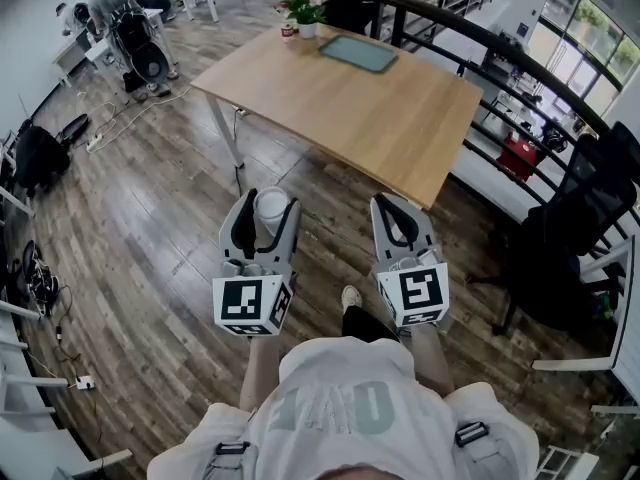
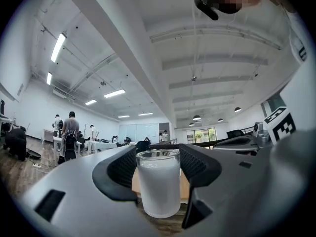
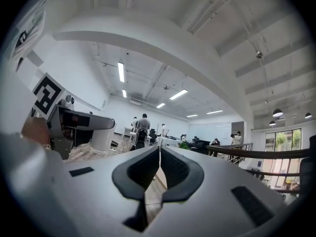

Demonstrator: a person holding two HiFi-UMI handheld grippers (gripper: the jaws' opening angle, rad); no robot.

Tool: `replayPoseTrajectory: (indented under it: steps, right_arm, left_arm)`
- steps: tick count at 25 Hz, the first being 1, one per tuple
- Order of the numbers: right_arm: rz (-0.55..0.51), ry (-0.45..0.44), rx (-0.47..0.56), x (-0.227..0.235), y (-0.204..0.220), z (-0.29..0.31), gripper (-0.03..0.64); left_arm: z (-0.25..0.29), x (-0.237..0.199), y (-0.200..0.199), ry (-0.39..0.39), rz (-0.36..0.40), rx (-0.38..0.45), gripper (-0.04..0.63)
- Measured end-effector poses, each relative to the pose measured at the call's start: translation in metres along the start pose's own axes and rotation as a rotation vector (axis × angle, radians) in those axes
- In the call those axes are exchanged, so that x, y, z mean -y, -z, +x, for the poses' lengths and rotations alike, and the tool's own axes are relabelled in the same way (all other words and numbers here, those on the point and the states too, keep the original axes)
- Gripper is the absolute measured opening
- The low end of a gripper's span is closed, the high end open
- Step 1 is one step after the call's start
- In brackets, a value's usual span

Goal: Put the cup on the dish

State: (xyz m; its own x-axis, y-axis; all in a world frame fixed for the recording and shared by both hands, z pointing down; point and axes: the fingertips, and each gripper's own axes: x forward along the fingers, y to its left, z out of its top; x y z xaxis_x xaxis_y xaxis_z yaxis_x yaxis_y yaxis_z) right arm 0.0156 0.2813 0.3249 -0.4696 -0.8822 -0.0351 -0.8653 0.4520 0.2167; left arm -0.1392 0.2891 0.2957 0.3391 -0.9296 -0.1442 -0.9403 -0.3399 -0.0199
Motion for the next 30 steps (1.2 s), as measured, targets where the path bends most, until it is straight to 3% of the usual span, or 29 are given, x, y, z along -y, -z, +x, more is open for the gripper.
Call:
replayPoseTrajectory:
  steps: [13, 18, 22, 30]
  right_arm:
    - [-0.034, -0.019, 0.051, 0.052, 0.017, 0.066, 0.021]
    - [-0.025, -0.025, 0.099, 0.087, 0.01, 0.11, 0.021]
    - [-0.041, -0.046, 0.078, 0.111, 0.01, 0.153, 0.021]
    - [-0.101, -0.124, 0.161, 0.154, -0.026, 0.234, 0.021]
  left_arm:
    - [0.079, -0.006, 0.016, 0.008, 0.011, 0.033, 0.272]
    - [0.123, -0.023, 0.012, -0.016, 0.014, 0.057, 0.272]
    - [0.167, -0.045, 0.007, -0.054, 0.027, 0.063, 0.272]
    - [0.26, -0.075, -0.016, -0.093, 0.065, 0.112, 0.272]
